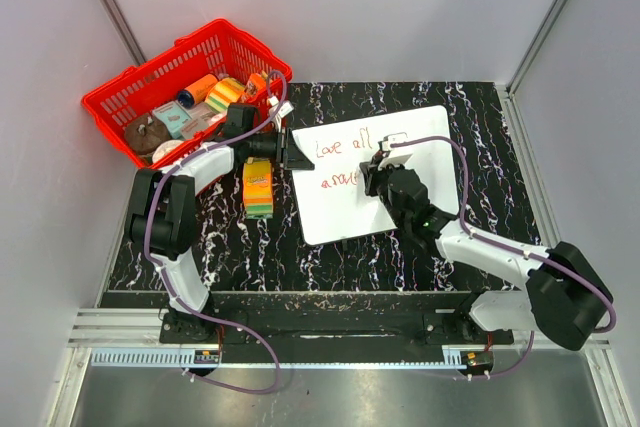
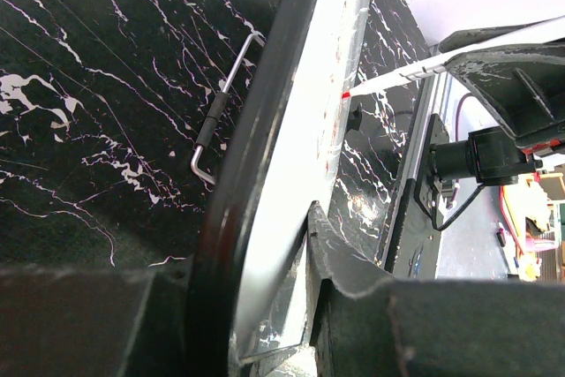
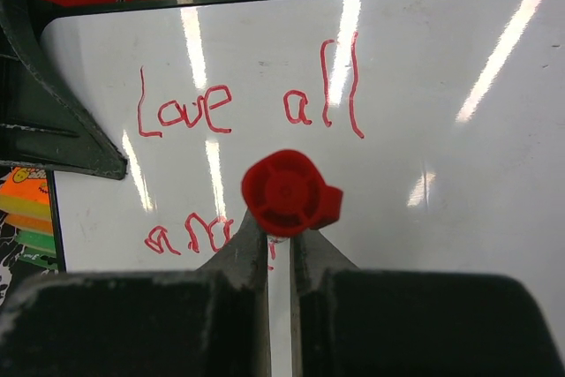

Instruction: Write a sentence on the whiteboard

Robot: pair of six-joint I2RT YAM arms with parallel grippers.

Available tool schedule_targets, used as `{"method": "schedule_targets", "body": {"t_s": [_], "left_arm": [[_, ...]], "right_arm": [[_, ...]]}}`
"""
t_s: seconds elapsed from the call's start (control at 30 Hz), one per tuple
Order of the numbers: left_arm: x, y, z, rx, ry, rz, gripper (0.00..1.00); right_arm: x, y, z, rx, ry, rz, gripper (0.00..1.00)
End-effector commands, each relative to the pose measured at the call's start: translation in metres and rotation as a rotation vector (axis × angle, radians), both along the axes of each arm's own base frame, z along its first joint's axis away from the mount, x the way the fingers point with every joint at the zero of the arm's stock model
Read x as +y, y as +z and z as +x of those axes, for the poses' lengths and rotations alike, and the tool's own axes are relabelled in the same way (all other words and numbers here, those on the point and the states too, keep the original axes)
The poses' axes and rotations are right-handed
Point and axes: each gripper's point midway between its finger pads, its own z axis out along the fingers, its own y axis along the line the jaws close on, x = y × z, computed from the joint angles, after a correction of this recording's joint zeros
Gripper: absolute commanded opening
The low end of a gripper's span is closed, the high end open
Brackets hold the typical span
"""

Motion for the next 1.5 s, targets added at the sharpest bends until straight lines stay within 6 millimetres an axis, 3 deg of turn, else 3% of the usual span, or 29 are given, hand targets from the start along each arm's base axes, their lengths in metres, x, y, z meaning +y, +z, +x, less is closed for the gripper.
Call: {"method": "schedule_targets", "body": {"t_s": [0.0,0.33,1.27,1.47], "left_arm": [[0.029,-0.048,0.062,-0.351,0.128,0.329,0.00],[0.029,-0.049,0.062,-0.353,0.128,0.331,0.00],[0.028,-0.050,0.062,-0.350,0.124,0.339,0.00],[0.027,-0.051,0.061,-0.347,0.123,0.341,0.00]], "right_arm": [[-0.008,0.022,0.015,-0.056,-0.068,0.007,0.00],[-0.017,0.026,0.019,-0.075,-0.105,-0.015,0.00],[-0.023,-0.014,-0.006,0.038,-0.050,-0.019,0.00],[-0.027,0.000,-0.007,0.005,-0.058,0.002,0.00]]}}
